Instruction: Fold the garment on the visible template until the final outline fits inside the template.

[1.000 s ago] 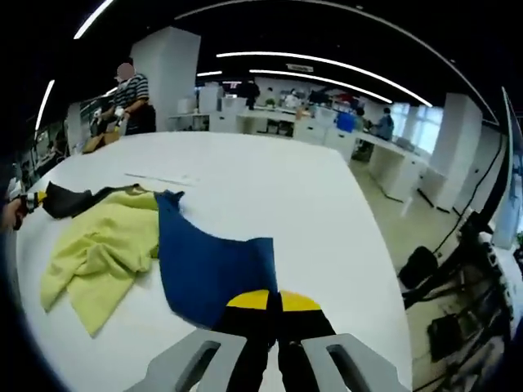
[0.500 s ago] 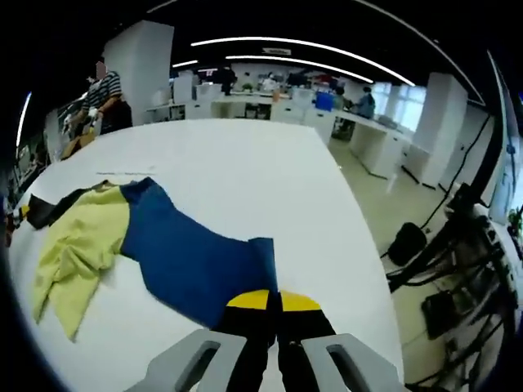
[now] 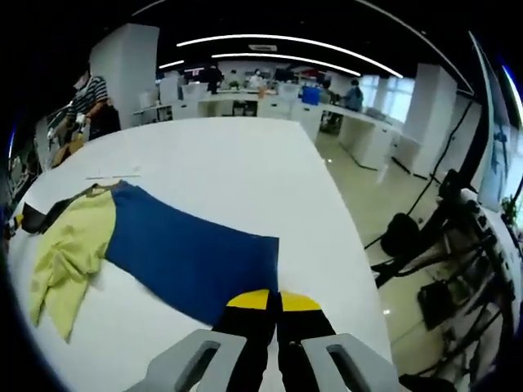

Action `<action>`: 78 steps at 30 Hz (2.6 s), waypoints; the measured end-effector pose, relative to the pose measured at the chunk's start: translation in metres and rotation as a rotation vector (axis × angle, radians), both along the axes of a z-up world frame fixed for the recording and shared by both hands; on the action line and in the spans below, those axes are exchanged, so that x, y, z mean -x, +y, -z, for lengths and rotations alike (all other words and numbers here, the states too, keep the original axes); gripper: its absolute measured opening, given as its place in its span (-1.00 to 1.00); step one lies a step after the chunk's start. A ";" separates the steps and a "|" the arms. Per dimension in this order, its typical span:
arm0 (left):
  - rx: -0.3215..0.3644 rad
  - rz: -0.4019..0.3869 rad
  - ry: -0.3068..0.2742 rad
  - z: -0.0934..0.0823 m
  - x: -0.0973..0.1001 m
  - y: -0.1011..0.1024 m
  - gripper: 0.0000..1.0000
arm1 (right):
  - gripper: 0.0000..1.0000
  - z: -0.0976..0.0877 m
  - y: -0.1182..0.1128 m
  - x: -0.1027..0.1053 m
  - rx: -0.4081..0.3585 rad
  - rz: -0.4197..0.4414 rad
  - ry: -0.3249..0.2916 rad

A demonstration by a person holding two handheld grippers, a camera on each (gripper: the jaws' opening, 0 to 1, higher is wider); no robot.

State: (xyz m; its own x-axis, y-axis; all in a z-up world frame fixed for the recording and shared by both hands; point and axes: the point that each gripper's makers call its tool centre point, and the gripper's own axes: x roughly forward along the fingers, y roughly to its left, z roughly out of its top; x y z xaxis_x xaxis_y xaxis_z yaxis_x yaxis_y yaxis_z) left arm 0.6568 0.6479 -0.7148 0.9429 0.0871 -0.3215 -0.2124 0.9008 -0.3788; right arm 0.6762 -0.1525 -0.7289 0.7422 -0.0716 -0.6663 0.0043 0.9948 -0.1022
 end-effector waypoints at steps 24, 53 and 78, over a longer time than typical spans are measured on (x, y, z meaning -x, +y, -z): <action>-0.061 0.141 0.003 -0.012 0.006 -0.029 -0.18 | -0.26 0.002 0.025 0.016 -0.133 -0.051 0.011; -0.156 0.646 -0.027 -0.032 0.078 -0.156 0.17 | 0.32 -0.017 0.185 0.077 -0.238 -0.459 0.044; -0.287 0.962 0.068 0.021 0.122 -0.266 -0.04 | 0.07 0.020 0.267 0.112 -0.209 -0.568 0.064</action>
